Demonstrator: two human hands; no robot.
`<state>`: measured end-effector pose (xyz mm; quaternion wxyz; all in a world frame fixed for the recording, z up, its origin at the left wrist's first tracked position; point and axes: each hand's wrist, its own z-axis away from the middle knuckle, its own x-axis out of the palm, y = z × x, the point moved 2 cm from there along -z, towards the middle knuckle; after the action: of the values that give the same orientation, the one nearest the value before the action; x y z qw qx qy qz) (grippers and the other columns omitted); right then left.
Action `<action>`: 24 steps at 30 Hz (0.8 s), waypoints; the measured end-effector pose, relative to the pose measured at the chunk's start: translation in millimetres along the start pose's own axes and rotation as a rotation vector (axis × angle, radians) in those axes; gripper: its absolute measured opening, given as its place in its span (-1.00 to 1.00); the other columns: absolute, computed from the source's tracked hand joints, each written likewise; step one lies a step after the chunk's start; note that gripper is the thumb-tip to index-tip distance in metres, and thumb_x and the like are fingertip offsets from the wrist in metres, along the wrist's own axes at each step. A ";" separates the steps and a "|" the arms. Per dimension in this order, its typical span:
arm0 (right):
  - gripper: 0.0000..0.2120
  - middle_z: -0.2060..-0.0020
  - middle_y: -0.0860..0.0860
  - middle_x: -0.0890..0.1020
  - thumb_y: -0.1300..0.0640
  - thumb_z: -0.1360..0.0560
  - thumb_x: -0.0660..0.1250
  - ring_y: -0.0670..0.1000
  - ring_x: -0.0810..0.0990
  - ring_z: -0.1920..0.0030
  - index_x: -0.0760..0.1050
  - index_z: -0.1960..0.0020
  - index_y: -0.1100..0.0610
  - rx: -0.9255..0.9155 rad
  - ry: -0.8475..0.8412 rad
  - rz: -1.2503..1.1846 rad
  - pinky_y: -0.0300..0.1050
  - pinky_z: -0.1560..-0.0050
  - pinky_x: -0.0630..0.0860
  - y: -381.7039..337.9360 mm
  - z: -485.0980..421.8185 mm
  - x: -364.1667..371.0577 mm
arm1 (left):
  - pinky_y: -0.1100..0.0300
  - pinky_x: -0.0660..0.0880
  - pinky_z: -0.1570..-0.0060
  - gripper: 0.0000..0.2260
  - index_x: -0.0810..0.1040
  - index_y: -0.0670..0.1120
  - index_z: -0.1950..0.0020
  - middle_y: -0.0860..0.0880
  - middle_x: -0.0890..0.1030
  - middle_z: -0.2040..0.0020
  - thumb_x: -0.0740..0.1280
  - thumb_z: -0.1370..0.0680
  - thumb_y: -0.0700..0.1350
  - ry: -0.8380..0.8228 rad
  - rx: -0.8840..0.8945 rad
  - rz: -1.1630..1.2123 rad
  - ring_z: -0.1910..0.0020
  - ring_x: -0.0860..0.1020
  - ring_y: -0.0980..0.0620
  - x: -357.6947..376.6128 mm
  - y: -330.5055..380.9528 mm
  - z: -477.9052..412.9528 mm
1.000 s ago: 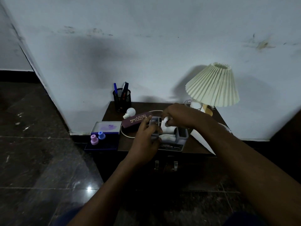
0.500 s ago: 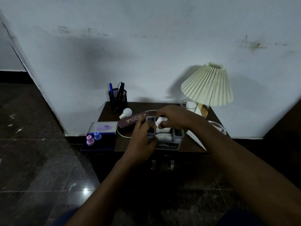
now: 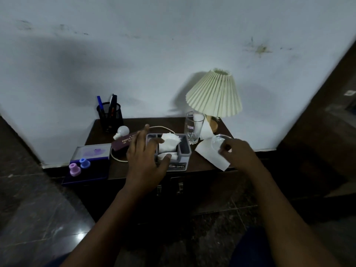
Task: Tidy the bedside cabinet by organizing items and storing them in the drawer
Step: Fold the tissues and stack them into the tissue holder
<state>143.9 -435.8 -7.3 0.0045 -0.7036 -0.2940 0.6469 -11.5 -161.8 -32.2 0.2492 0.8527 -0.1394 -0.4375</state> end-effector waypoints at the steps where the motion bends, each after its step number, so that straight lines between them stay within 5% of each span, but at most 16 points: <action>1: -0.85 -0.28 0.03 0.66 0.04 -0.49 0.50 0.08 0.60 -0.30 0.65 0.10 0.12 -0.049 -0.020 0.015 -0.06 -0.21 0.49 -4.7 0.6 8.0 | -0.26 0.17 -0.46 -0.62 0.50 0.05 -0.28 -0.06 0.14 -0.68 0.37 -0.51 0.15 0.028 0.029 -0.019 -0.63 0.11 -0.19 0.9 4.9 2.3; 4: -0.73 -0.21 0.07 0.66 -0.06 -0.49 0.48 0.09 0.49 -0.40 0.65 -0.01 0.14 -0.137 -0.004 0.165 -0.01 -0.37 0.42 -11.9 -2.0 26.1 | -0.30 0.25 -0.40 -0.70 0.54 0.01 -0.22 -0.12 0.26 -0.63 0.36 -0.53 0.08 0.118 0.135 -0.080 -0.60 0.18 -0.25 5.0 22.8 9.0; 8: -0.63 -0.29 0.10 0.55 -0.05 -0.51 0.44 0.25 0.44 -0.31 0.55 -0.27 0.04 0.073 0.082 0.143 0.12 -0.21 0.46 2.8 -8.5 20.8 | -0.19 0.35 -0.27 -0.80 0.59 -0.04 -0.17 -0.16 0.51 -0.44 0.38 -0.58 -0.01 0.230 0.342 -0.147 -0.43 0.42 -0.25 8.1 47.0 20.4; 13: -0.55 -0.46 -0.04 0.40 -0.06 -0.56 0.39 0.22 0.28 -0.40 0.46 -0.43 -0.17 0.122 -0.195 0.222 0.13 -0.35 0.40 22.9 -17.5 27.5 | -0.02 0.50 -0.18 -0.82 0.62 -0.18 -0.10 -0.16 0.66 -0.10 0.33 -0.61 -0.10 -0.171 0.713 -0.036 -0.10 0.60 -0.12 69.6 104.8 48.9; 15: -0.66 -0.43 -0.06 0.48 -0.01 -0.60 0.34 0.20 0.33 -0.37 0.53 -0.38 -0.14 0.108 -0.136 0.198 0.09 -0.33 0.39 24.8 -18.7 31.6 | -0.06 0.42 -0.40 -0.67 0.59 -0.28 -0.29 -0.28 0.60 -0.28 0.32 -0.60 -0.12 -0.288 0.642 -0.152 -0.31 0.55 -0.24 105.8 119.4 40.9; 17: -0.73 -0.30 -0.02 0.60 0.04 -0.61 0.32 0.20 0.38 -0.32 0.62 -0.29 -0.09 0.079 -0.072 0.181 0.08 -0.27 0.40 23.6 -18.6 32.9 | -0.14 0.14 -0.60 -0.48 0.27 -0.30 -0.58 -0.33 0.31 -0.57 0.21 -0.67 -0.09 -0.457 0.427 -0.272 -0.59 0.23 -0.30 131.4 122.6 21.2; 19: -0.79 -0.04 -0.01 0.66 0.09 -0.60 0.33 0.20 0.43 -0.24 0.68 -0.17 -0.06 0.069 0.013 0.138 0.08 -0.20 0.42 26.0 -17.3 25.9 | -0.18 0.03 -0.62 -0.41 0.10 -0.26 -0.65 -0.30 0.16 -0.64 0.17 -0.69 -0.04 -0.533 0.304 -0.352 -0.64 0.09 -0.29 150.4 120.1 5.7; 22: -0.82 0.06 0.06 0.69 0.10 -0.60 0.37 0.22 0.46 -0.17 0.70 -0.13 -0.05 0.077 0.147 0.055 0.09 -0.13 0.48 34.7 -16.0 8.5 | -0.24 0.25 -0.49 -0.54 0.34 -0.19 -0.54 -0.25 0.38 -0.51 0.21 -0.65 -0.07 -0.530 0.322 -0.449 -0.49 0.34 -0.29 157.8 113.5 5.1; 24: -0.77 0.02 0.14 0.68 0.11 -0.59 0.38 0.26 0.45 -0.18 0.70 -0.19 -0.05 0.094 0.200 0.008 0.13 -0.17 0.50 43.3 -14.8 -2.1 | -0.16 0.45 -0.19 -0.72 0.55 -0.10 -0.23 -0.16 0.58 -0.19 0.25 -0.54 -0.10 -0.464 0.405 -0.489 -0.18 0.54 -0.23 144.8 112.7 9.8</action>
<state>175.1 -467.0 -19.8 0.0642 -0.7648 -0.2589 0.5865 62.1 -325.1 -73.4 -0.0740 0.7711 -0.0682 -0.6288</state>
